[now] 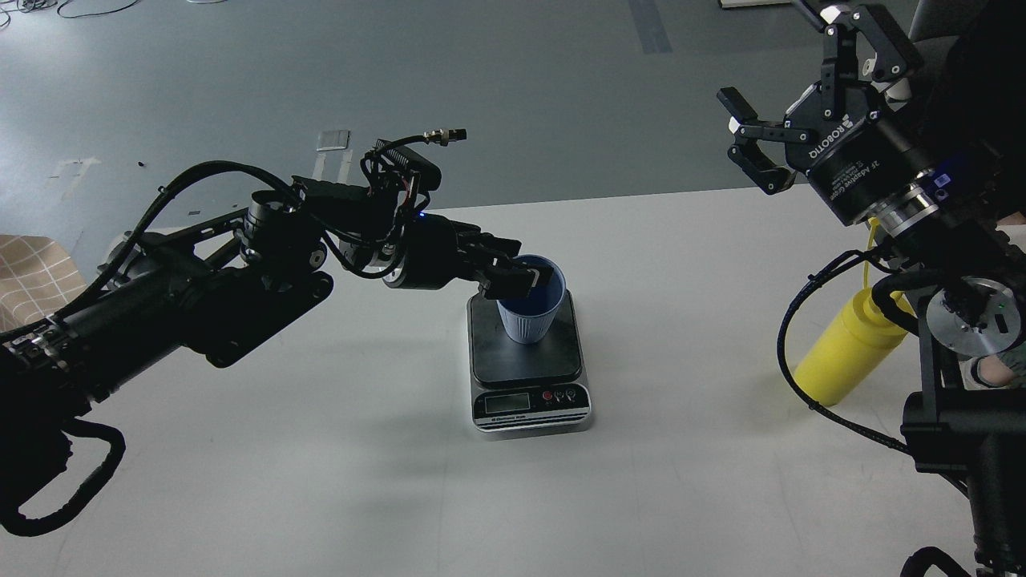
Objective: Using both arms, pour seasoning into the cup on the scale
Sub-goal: 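Open the left gripper and withdraw it from the cup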
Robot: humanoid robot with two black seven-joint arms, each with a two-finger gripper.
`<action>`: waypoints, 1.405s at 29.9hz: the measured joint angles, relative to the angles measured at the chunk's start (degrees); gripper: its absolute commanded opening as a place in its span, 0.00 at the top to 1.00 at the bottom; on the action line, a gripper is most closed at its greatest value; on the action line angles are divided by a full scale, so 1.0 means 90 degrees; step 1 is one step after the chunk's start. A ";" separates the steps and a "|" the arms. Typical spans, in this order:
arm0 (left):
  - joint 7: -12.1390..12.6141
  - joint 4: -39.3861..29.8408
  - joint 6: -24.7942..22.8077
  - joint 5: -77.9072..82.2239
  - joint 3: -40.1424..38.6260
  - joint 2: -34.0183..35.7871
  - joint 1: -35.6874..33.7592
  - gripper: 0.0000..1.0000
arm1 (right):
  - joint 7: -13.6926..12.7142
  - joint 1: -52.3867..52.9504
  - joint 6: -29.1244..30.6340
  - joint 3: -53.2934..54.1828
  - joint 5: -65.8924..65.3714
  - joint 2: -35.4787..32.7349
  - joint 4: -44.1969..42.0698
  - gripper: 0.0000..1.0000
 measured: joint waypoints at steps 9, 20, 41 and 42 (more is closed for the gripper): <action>0.0000 0.0021 0.0056 -0.0263 -0.0007 0.0046 0.0044 0.11 | 0.0000 -0.0010 0.0000 -0.0004 0.0000 0.0000 0.0000 0.00; 0.0000 0.0427 0.0709 -0.1869 -0.0385 0.0382 0.0060 0.02 | 0.0000 -0.0053 -0.0004 0.0004 0.0009 0.0000 -0.0008 0.00; 0.0001 0.1756 0.0447 -0.9107 -0.2297 -0.0128 0.0226 0.02 | 0.0000 -0.0165 0.0362 -0.0012 0.0034 0.0000 0.0069 0.00; 0.0001 0.1743 0.0424 -0.9172 -0.2365 -0.0174 0.0226 0.02 | 0.0000 -0.0186 0.0424 0.0000 0.0044 0.0000 0.0119 0.00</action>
